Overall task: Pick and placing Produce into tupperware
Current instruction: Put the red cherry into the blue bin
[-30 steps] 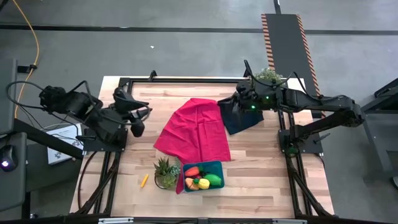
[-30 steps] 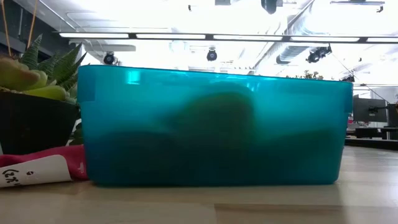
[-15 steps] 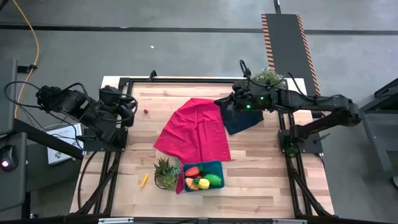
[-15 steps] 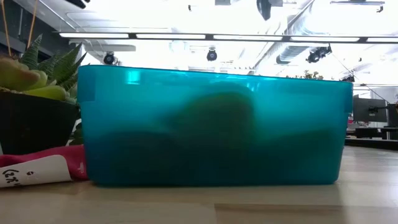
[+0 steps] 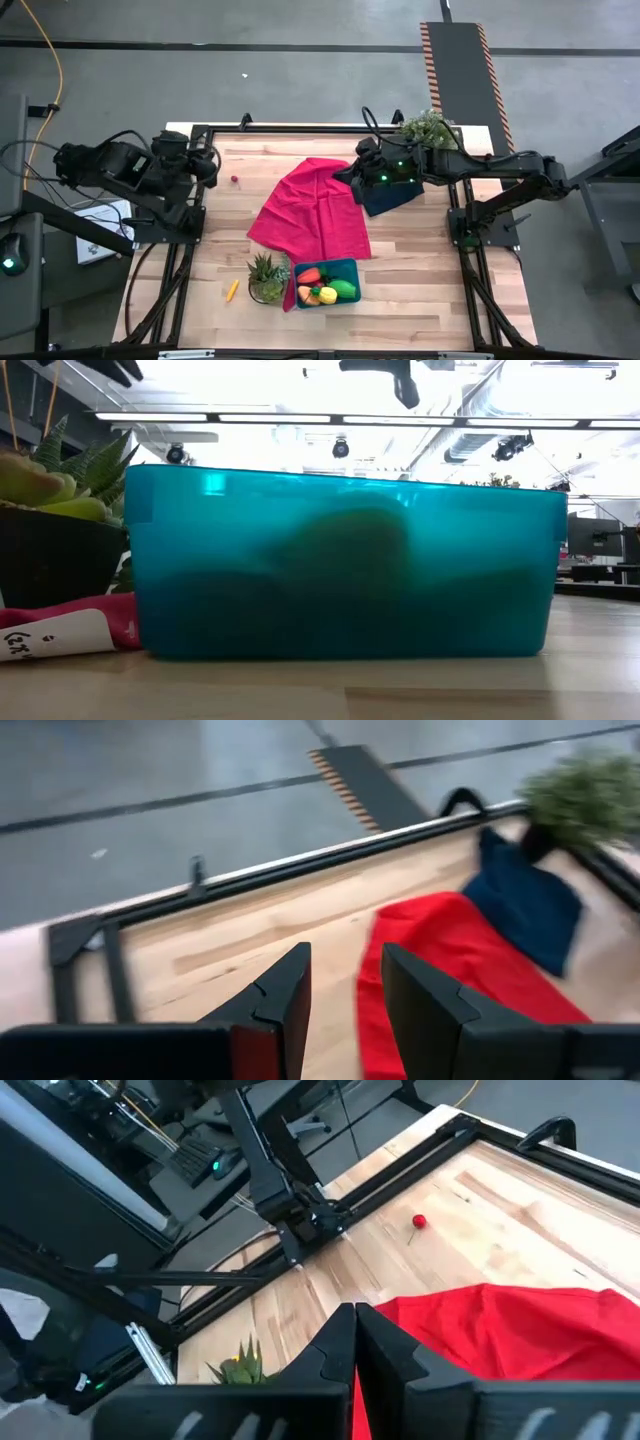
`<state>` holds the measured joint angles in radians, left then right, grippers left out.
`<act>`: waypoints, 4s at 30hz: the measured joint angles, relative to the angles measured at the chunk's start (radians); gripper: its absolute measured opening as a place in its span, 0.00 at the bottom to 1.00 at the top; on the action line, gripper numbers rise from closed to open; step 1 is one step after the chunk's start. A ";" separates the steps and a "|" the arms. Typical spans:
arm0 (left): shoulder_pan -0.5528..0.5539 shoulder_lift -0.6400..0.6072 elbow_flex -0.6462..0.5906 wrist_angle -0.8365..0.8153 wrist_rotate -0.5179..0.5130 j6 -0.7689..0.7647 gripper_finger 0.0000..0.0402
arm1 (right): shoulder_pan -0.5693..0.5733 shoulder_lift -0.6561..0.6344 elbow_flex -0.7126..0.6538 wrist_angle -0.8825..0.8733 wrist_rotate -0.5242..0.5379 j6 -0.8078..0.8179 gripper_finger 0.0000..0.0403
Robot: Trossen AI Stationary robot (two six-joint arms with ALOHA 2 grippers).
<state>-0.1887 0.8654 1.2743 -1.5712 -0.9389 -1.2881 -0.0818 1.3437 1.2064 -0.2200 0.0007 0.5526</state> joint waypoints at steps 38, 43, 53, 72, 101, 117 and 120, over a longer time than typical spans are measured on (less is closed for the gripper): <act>1.058 0.274 -0.005 0.263 0.649 0.931 0.28 | -0.003 -0.005 0.000 -0.029 -0.130 -0.186 0.00; 1.119 0.274 -0.084 0.270 0.770 0.981 0.28 | -0.003 -0.005 0.000 -0.029 -0.130 -0.139 0.00; 1.151 0.273 -0.319 0.355 0.896 1.014 0.28 | -0.003 -0.005 0.000 -0.027 -0.118 -0.084 0.00; 1.151 0.344 -0.459 0.494 0.923 0.848 0.28 | -0.003 -0.005 -0.001 -0.022 -0.111 -0.055 0.00; 1.151 0.515 -0.459 0.596 0.946 0.433 0.28 | -0.002 -0.005 -0.001 -0.023 -0.125 -0.155 0.00; 1.151 0.515 -0.459 0.586 0.935 0.176 0.33 | -0.003 -0.005 -0.001 -0.058 -0.129 -0.325 0.00; 1.151 0.515 -0.459 0.588 0.919 0.151 0.40 | -0.003 -0.005 -0.001 -0.077 -0.131 -0.349 0.00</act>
<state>0.9619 1.3800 0.8154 -0.9833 -0.0196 -1.1373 -0.0853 1.3388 1.2057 -0.2970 -0.1302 0.2034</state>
